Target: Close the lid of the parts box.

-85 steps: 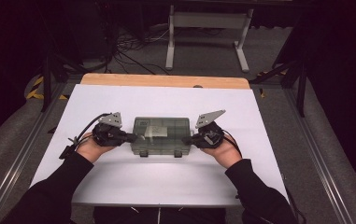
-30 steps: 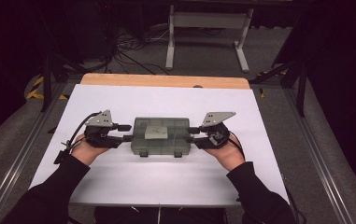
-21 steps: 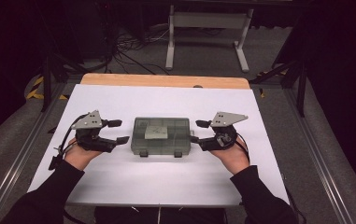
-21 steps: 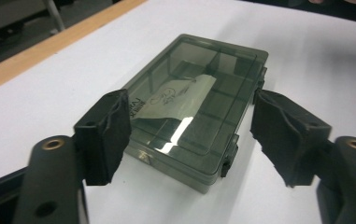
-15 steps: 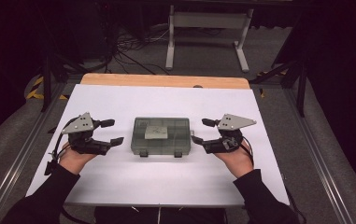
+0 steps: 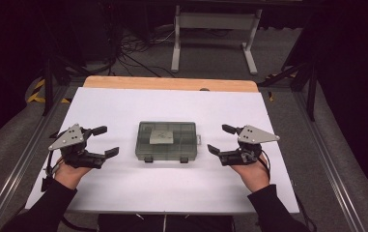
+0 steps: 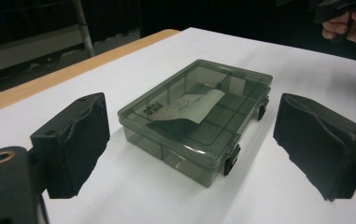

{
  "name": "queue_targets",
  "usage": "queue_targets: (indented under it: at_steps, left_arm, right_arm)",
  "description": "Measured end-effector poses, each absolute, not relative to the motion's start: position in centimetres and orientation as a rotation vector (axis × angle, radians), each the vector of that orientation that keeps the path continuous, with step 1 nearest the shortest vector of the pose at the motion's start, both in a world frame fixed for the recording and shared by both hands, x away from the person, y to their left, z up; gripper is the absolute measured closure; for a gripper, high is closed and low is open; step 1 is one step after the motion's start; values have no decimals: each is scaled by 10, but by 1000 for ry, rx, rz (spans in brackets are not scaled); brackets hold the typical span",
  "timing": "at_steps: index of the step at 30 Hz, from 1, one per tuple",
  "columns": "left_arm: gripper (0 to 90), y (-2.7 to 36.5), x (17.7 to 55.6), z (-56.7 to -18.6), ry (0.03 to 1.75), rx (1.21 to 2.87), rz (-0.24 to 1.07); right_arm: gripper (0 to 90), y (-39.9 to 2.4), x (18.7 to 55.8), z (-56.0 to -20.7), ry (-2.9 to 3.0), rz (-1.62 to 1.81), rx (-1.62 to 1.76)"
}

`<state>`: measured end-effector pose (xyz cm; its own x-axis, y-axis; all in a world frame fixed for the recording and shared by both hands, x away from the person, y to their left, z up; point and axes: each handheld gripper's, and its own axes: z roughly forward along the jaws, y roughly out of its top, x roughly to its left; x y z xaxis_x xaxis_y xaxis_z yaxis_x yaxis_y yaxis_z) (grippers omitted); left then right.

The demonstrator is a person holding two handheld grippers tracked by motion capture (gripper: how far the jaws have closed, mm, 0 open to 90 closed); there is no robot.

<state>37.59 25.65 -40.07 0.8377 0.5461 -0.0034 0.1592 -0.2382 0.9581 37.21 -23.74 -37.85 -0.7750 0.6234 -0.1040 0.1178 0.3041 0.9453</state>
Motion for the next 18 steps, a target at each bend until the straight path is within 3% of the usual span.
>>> queue_targets:
  at_steps: [11,18]
  left_arm:
    - [34,276,362,-424,576,1653,451]
    - [27,284,355,-434,608,1646,487]
  right_arm:
    - [85,-250,359,-394,2055,1500,684]
    - [57,-253,353,-405,2033,1502,688]
